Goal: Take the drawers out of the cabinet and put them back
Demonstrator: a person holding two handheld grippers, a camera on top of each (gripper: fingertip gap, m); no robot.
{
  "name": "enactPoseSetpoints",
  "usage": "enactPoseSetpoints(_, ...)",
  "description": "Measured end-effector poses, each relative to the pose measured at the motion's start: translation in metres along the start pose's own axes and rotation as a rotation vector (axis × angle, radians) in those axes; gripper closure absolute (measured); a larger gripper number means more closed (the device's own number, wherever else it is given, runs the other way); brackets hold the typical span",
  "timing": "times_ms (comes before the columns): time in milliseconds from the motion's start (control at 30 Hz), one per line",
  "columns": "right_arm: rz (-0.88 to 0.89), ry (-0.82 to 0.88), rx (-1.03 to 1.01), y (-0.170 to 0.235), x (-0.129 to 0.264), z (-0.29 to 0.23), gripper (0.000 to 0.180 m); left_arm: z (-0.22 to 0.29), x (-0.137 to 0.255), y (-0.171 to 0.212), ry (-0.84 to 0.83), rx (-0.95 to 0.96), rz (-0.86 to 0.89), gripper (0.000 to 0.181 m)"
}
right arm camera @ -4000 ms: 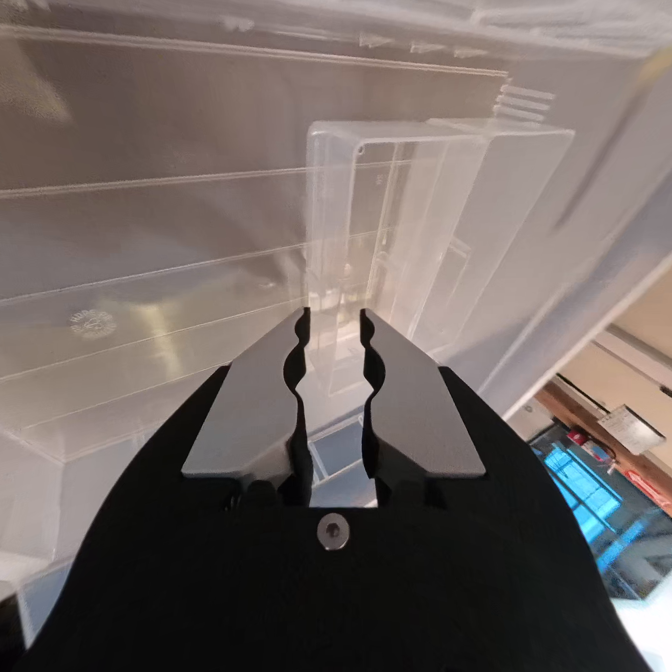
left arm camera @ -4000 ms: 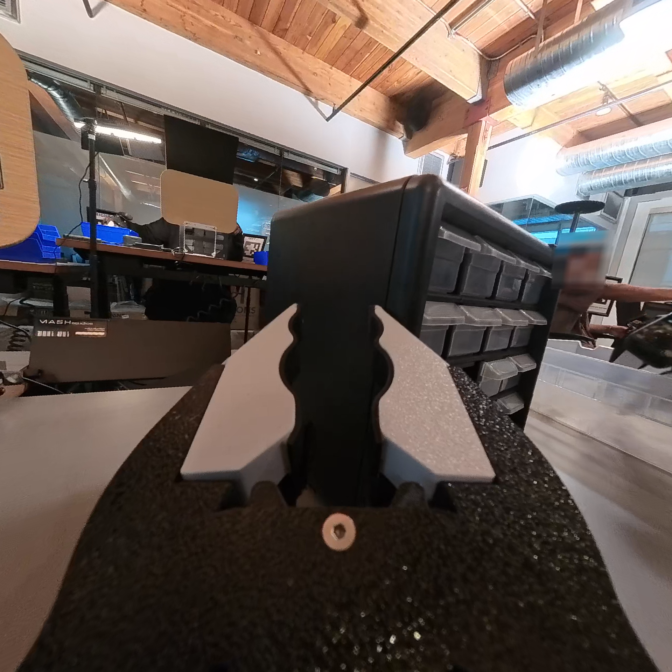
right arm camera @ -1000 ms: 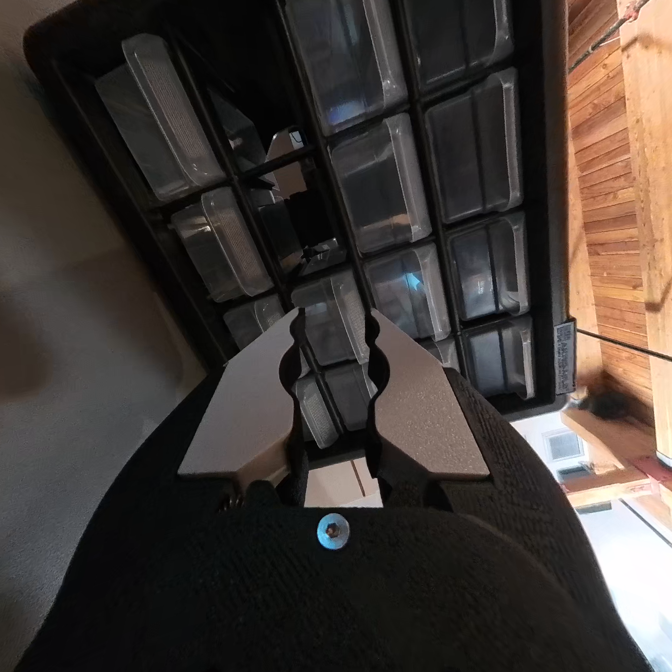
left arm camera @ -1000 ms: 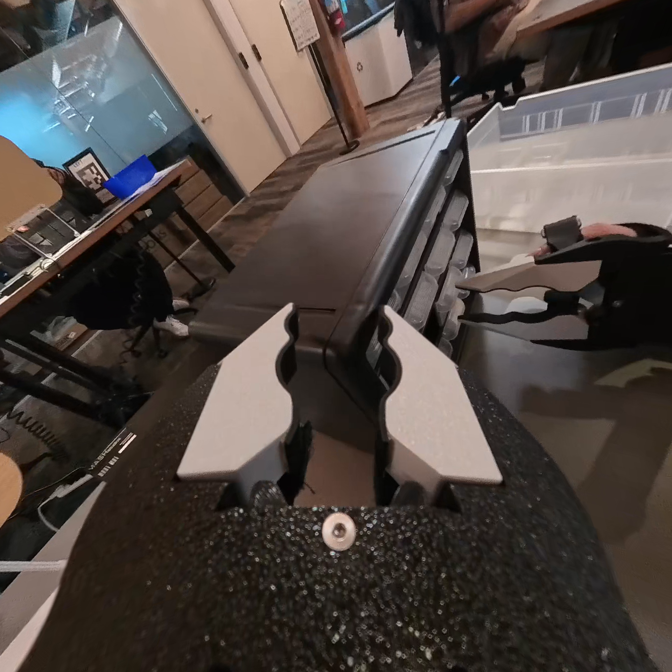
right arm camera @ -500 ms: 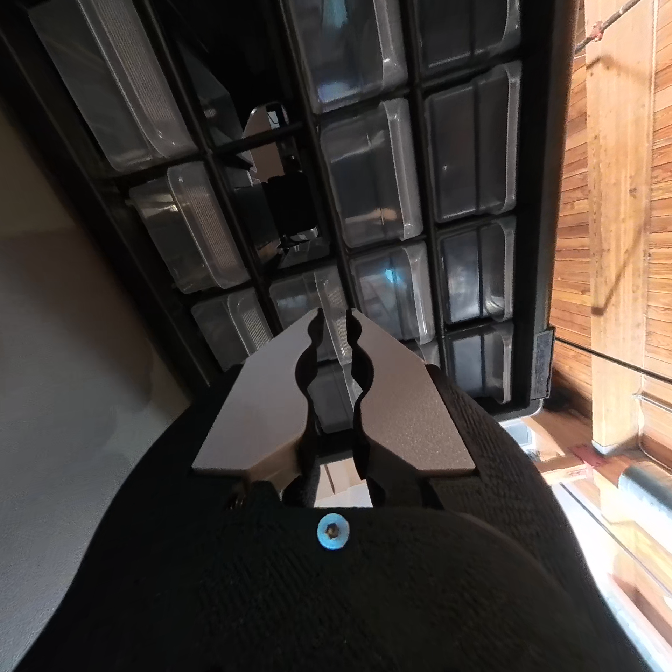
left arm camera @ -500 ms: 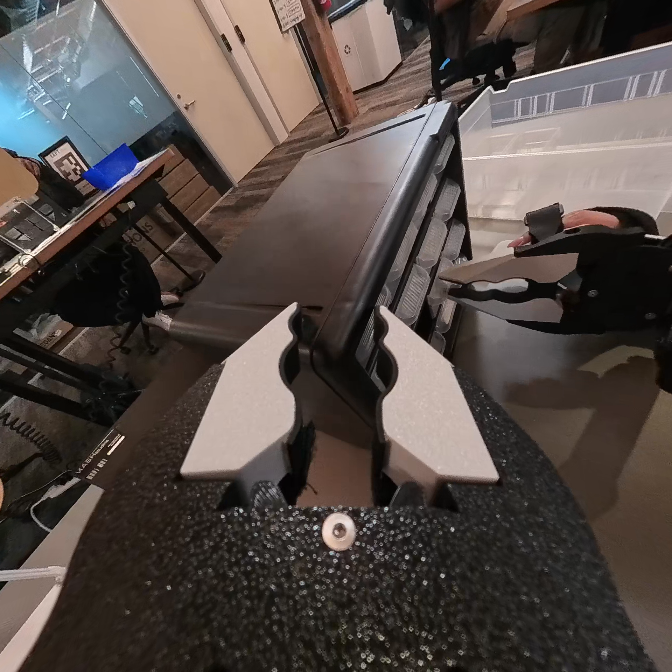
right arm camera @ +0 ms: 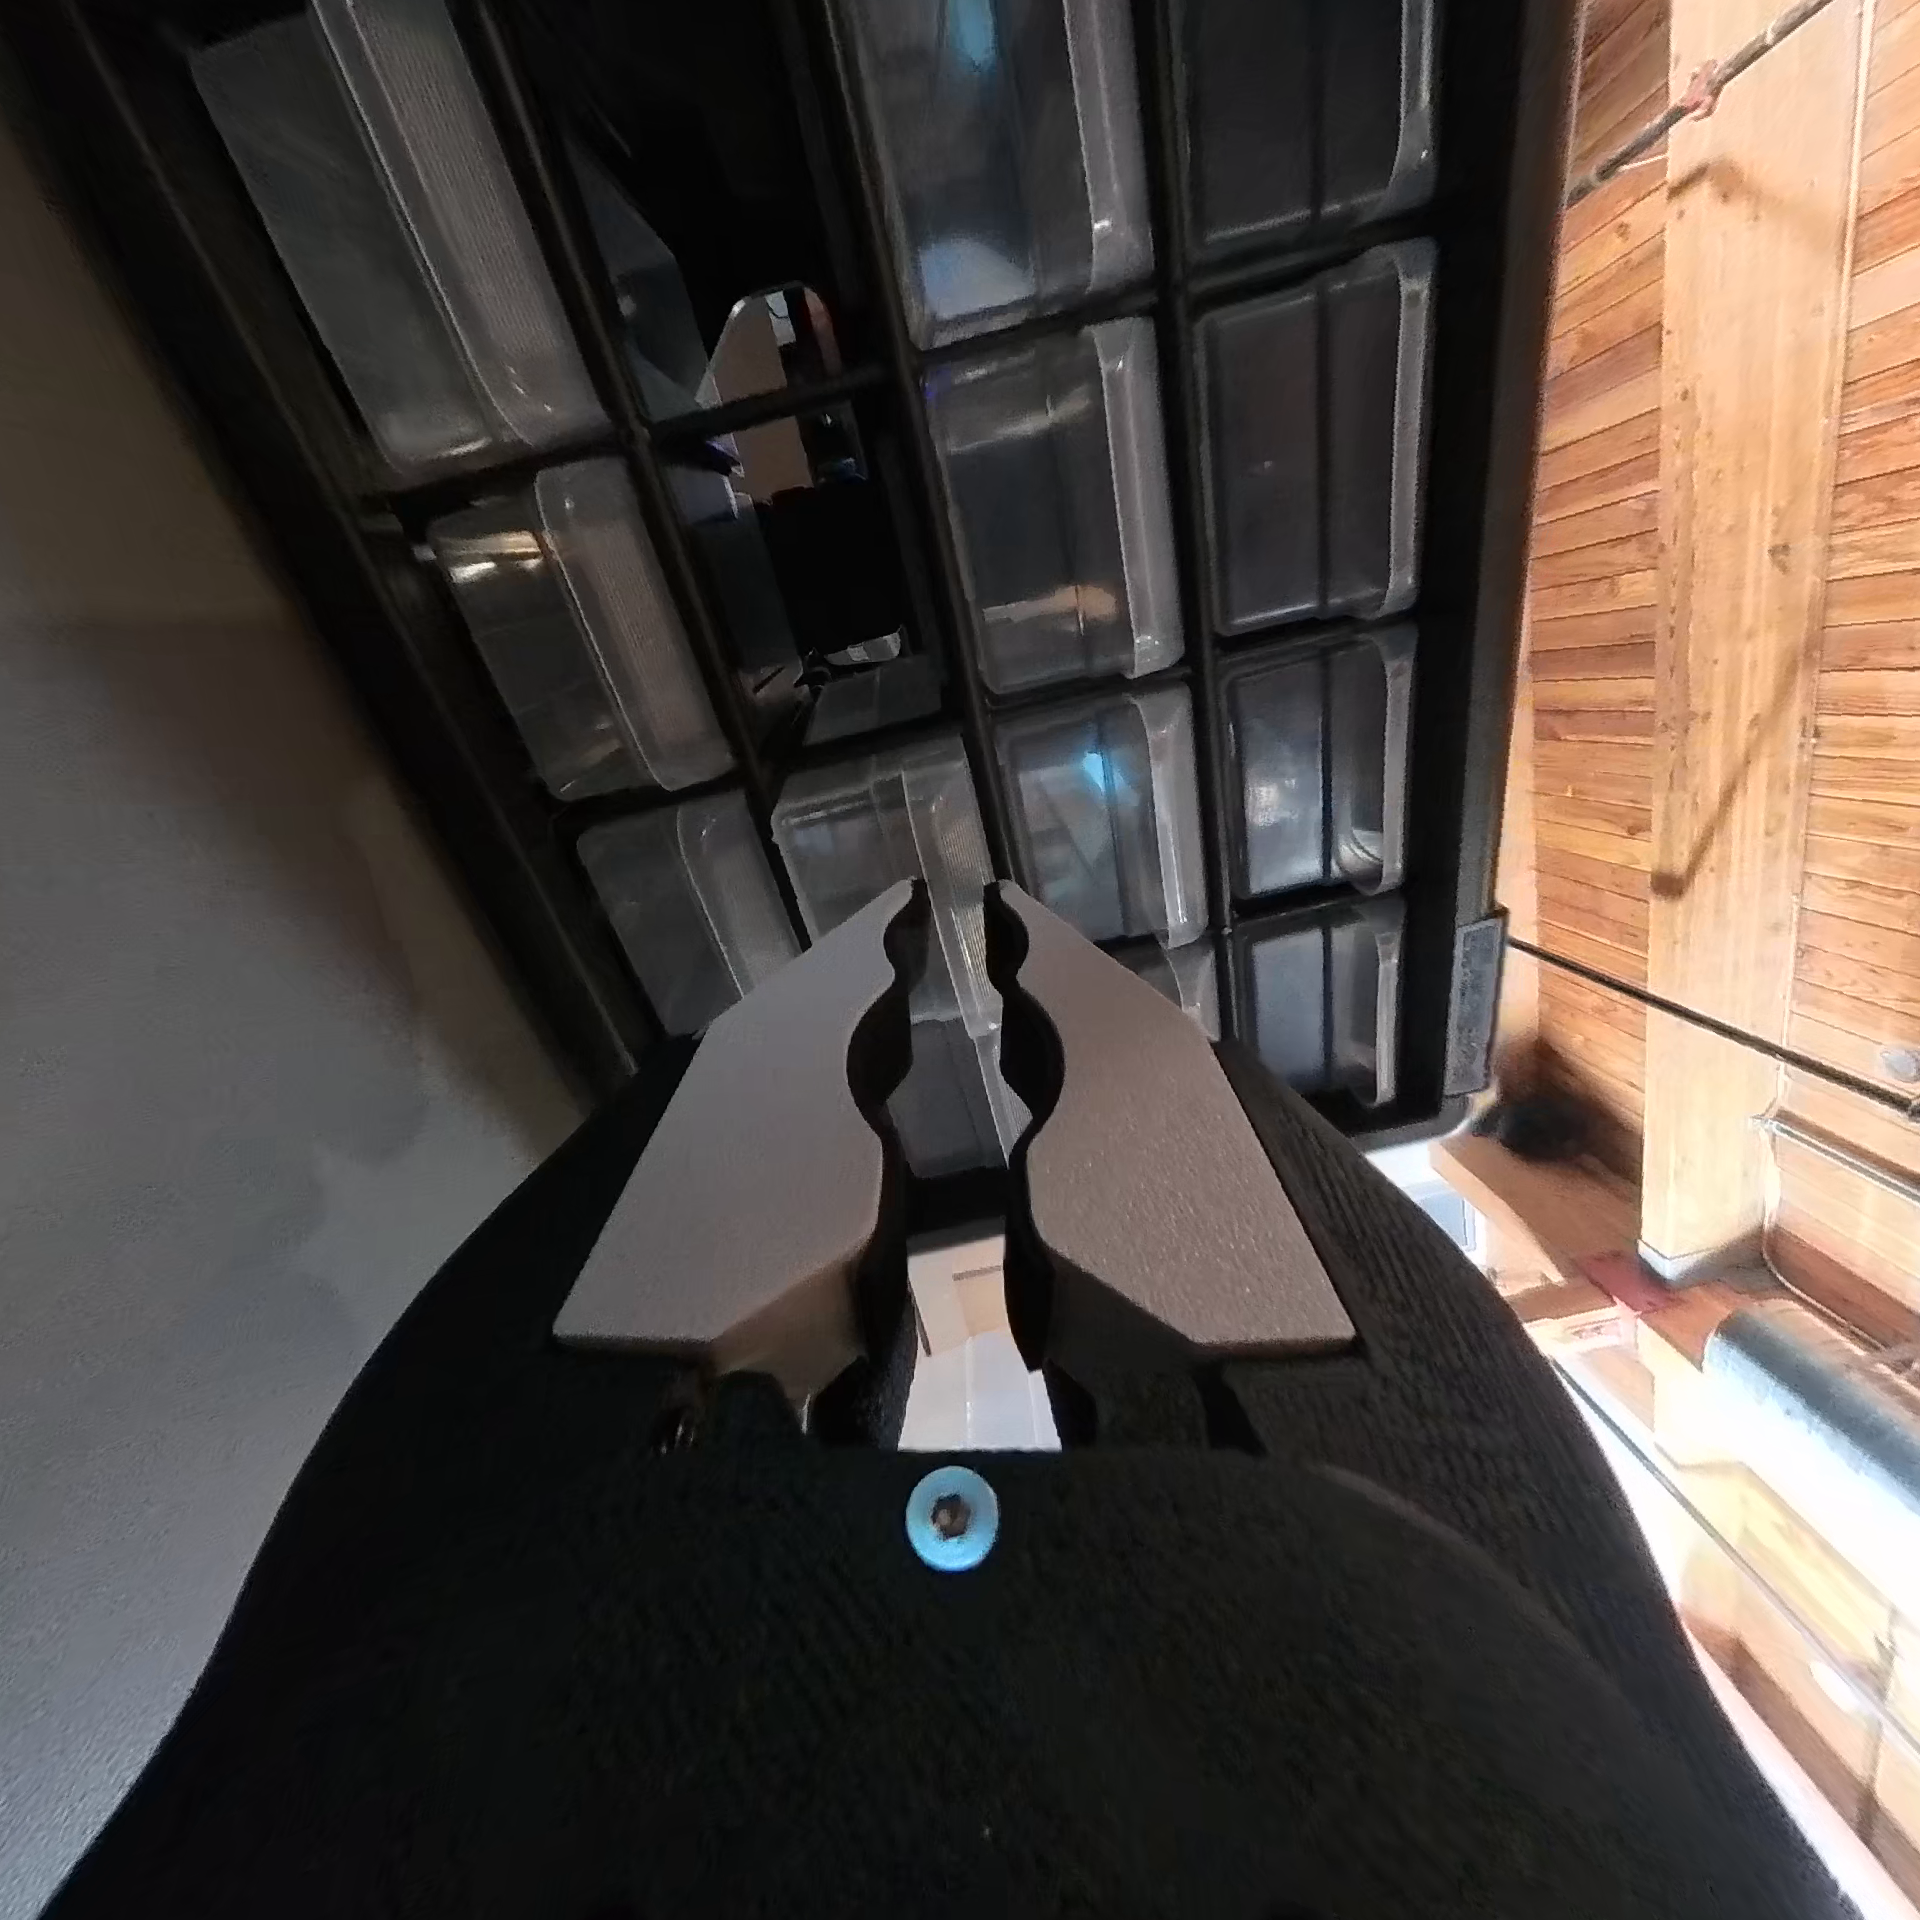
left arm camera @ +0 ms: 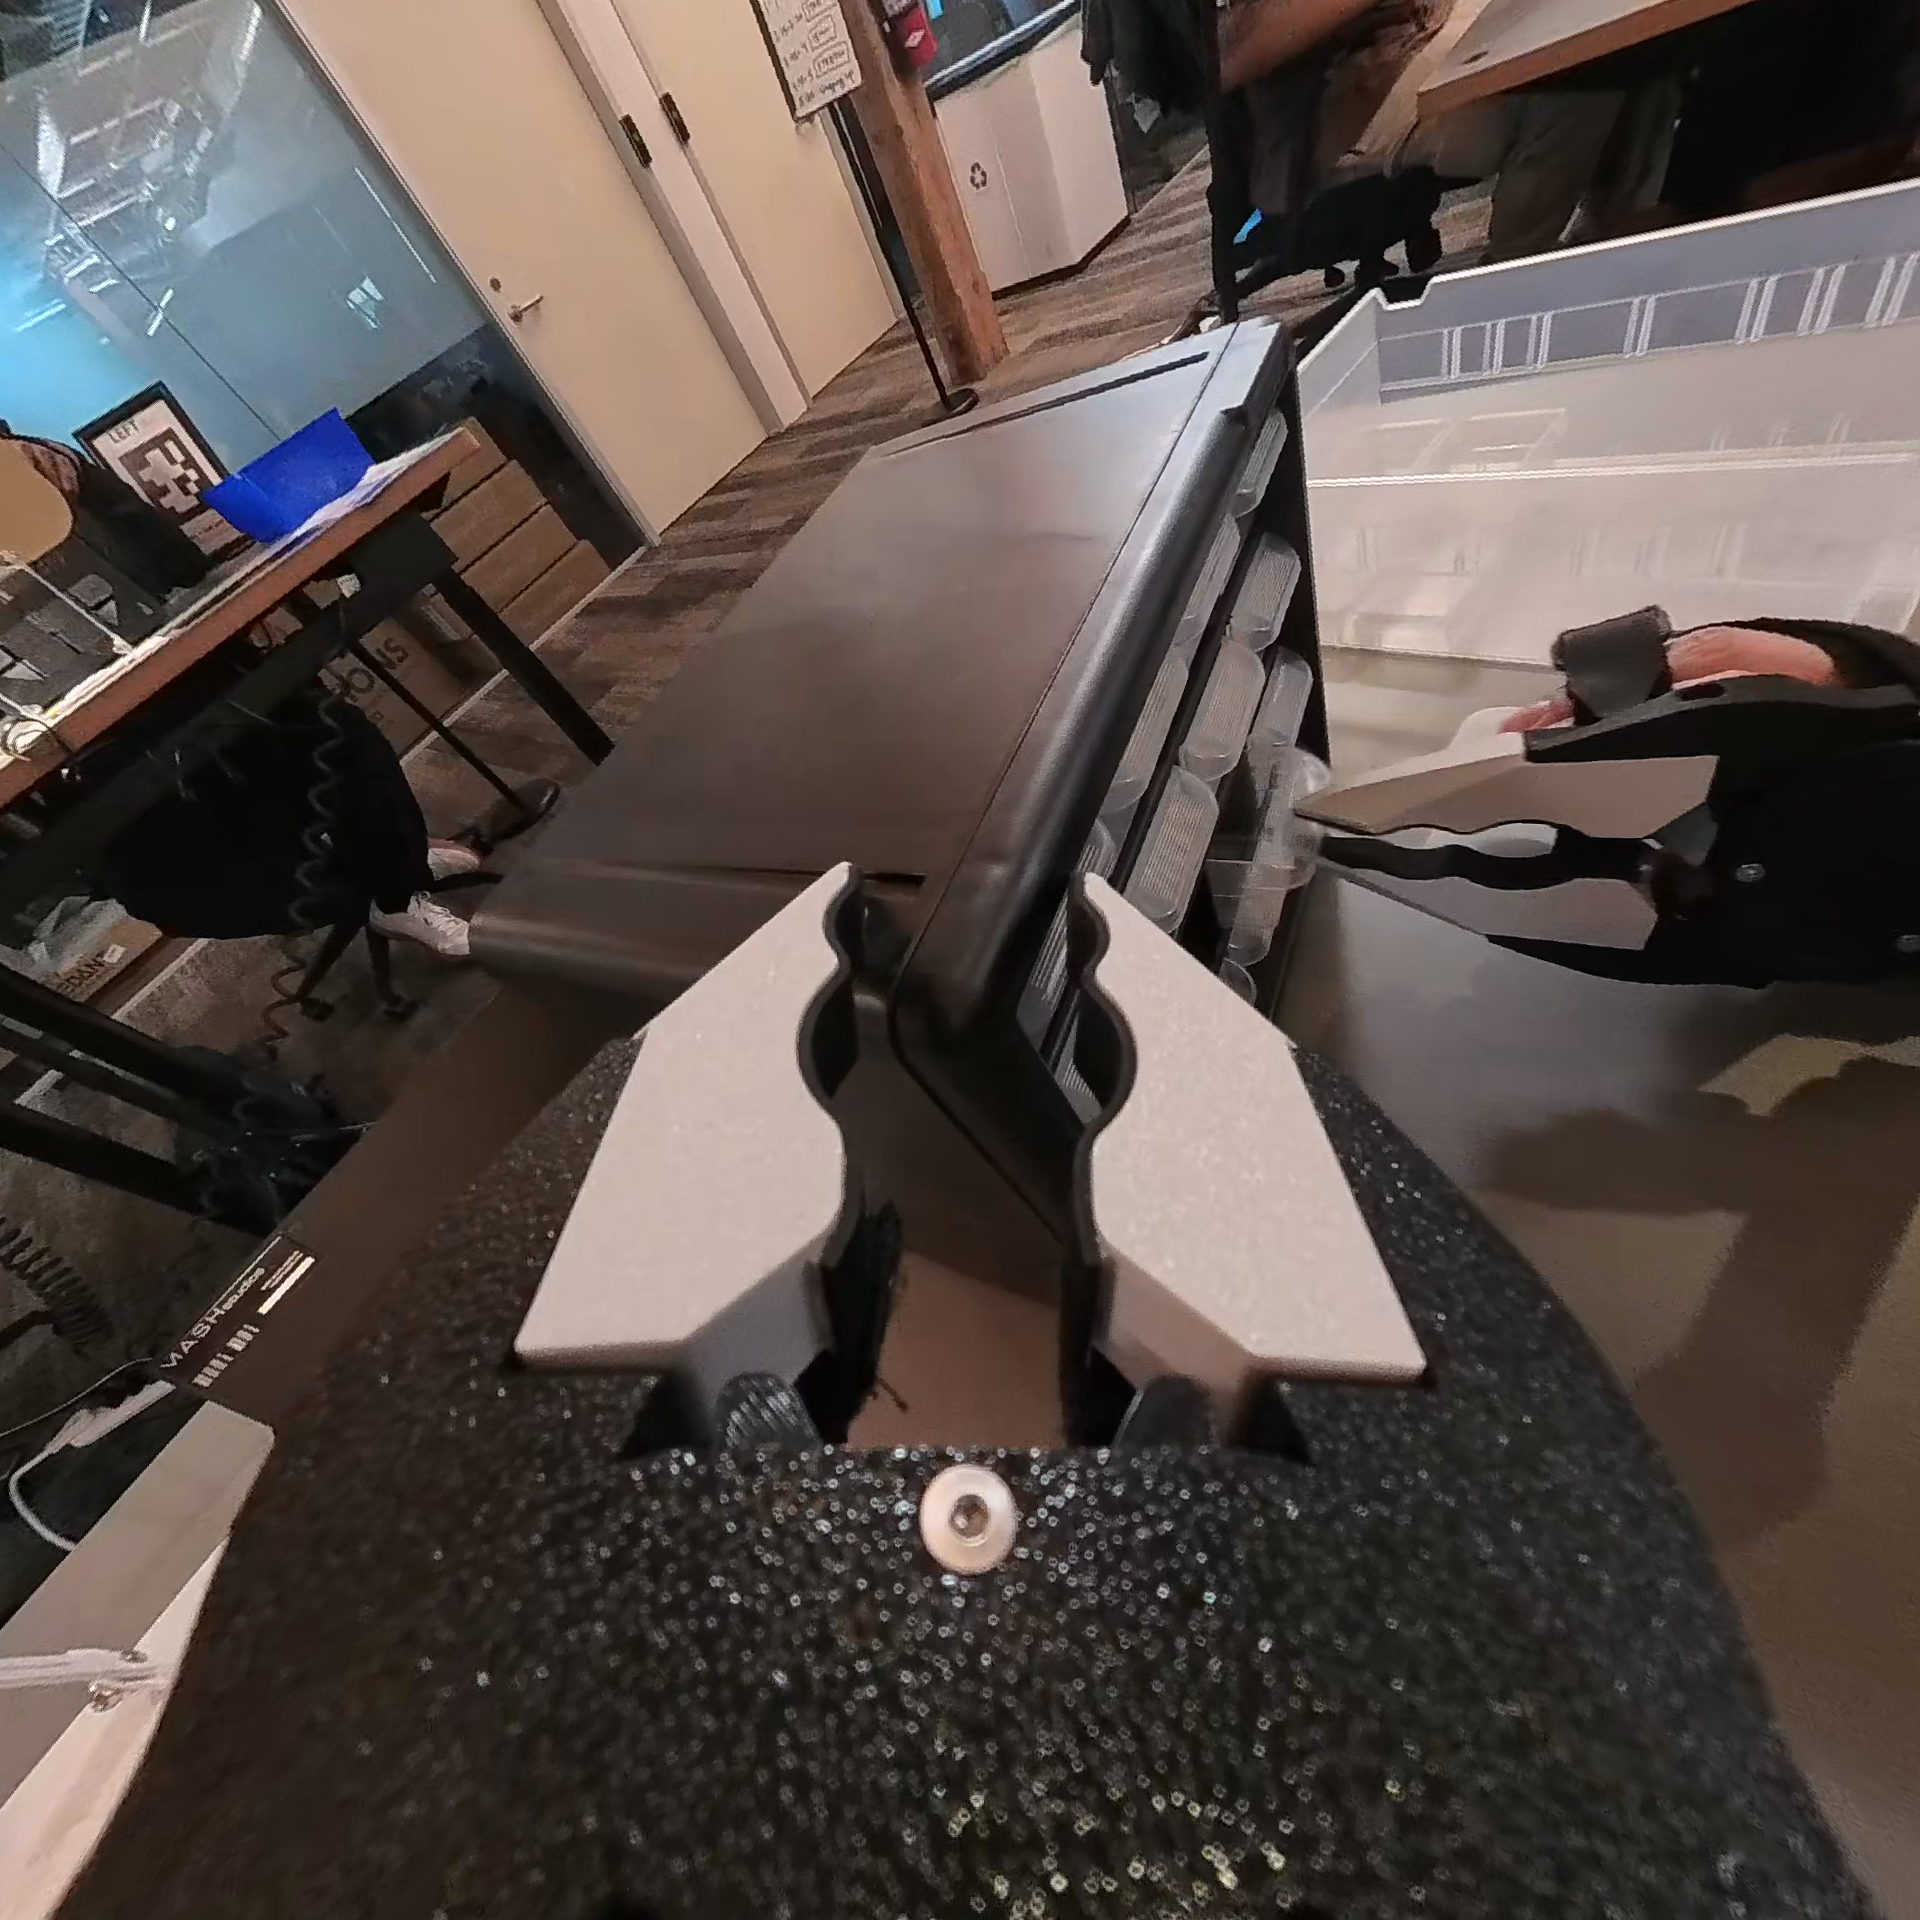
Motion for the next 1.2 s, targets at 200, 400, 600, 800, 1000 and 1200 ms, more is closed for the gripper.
enactPoseSetpoints(200,-0.009,-0.006,-0.008,-0.002,0.013,0.001,0.17,0.0,0.0,0.0,0.001,0.001,0.0,0.144)
enactPoseSetpoints(400,-0.02,-0.007,-0.005,-0.005,0.028,0.001,0.17,-0.001,0.0,0.001,0.008,0.013,0.007,0.144)
enactPoseSetpoints(600,-0.029,-0.009,-0.004,-0.008,0.047,0.001,0.17,0.0,0.0,0.0,0.006,0.01,0.001,0.144)
enactPoseSetpoints(800,0.02,-0.029,-0.066,-0.012,0.049,0.001,0.126,-0.001,0.0,0.001,0.012,0.018,0.008,0.144)
enactPoseSetpoints(1000,-0.046,-0.04,0.018,-0.008,0.023,-0.008,0.097,-0.001,0.0,0.001,0.014,0.02,0.009,0.144)
enactPoseSetpoints(1200,-0.08,-0.022,0.105,-0.008,0.011,-0.015,0.131,-0.001,0.001,0.001,0.014,0.02,0.01,0.144)
Point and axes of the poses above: each gripper's, where its closed fingertips meet, x back along the fingers, y out of its underside, z = x × y across the jaws, the point moved 10 cm from there along x, back along the fingers, and after that the axes turned 1 degree about x, right-handed, at the moved point
